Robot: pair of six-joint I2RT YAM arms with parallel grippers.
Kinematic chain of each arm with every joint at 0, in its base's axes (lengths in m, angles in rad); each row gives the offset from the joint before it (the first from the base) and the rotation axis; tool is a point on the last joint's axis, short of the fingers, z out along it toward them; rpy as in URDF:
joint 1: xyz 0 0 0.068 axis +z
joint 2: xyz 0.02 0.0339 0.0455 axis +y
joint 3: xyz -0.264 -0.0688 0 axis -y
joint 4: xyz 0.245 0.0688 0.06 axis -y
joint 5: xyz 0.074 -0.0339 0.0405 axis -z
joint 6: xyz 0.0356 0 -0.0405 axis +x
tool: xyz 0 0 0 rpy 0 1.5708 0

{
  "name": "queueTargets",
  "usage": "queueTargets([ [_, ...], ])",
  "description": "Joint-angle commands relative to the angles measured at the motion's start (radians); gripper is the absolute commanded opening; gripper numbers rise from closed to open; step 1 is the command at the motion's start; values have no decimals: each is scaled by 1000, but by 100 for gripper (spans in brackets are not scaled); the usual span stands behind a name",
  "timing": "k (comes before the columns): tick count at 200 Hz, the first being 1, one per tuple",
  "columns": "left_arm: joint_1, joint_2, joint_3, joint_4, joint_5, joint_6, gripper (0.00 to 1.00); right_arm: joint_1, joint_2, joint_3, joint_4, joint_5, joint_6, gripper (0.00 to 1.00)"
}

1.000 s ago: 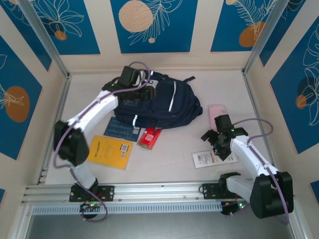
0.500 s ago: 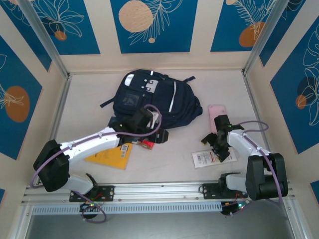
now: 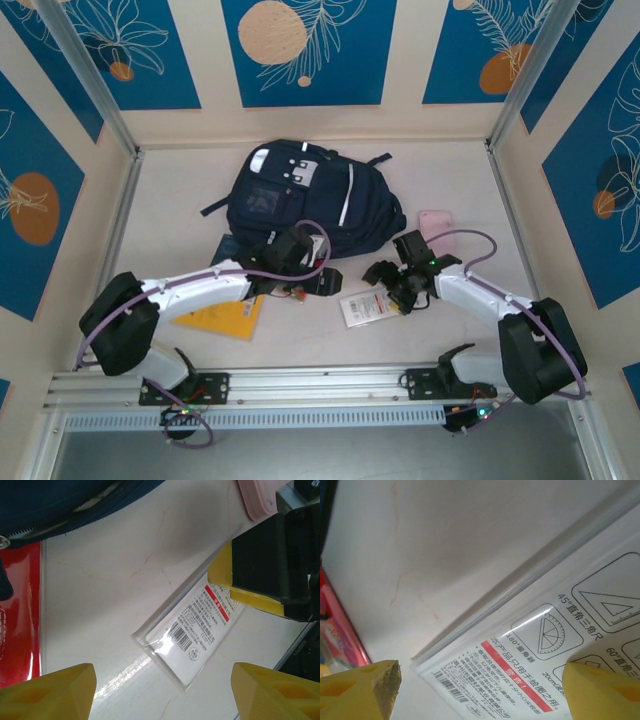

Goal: Pack the student bag
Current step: Move the loose stationery from the bottom-center of the table, then pick up the loose stationery from the bottom-center of the table.

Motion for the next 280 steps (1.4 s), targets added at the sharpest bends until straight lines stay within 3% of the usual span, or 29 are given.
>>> queueTargets([
  [1, -12, 25, -3, 20, 31, 1, 71, 9, -31, 44, -25, -29, -25, 85],
  [27, -23, 61, 25, 10, 36, 39, 70, -26, -157, 24, -118, 22, -37, 84],
  [69, -59, 196, 155, -19, 87, 111, 67, -121, -327, -79, -173, -13, -40, 78],
  [140, -75, 468, 412, -90, 195, 172, 65, -123, -393, -211, -168, -53, 38, 79],
  [202, -76, 562, 450, -68, 320, 144, 63, -163, -370, -244, -152, -13, 65, 75],
  [238, -75, 599, 445, -49, 401, 111, 62, -191, -336, -261, -112, -26, 78, 64],
  [280, -75, 607, 412, 13, 499, 58, 62, -200, -327, -273, -64, -45, 76, 39],
])
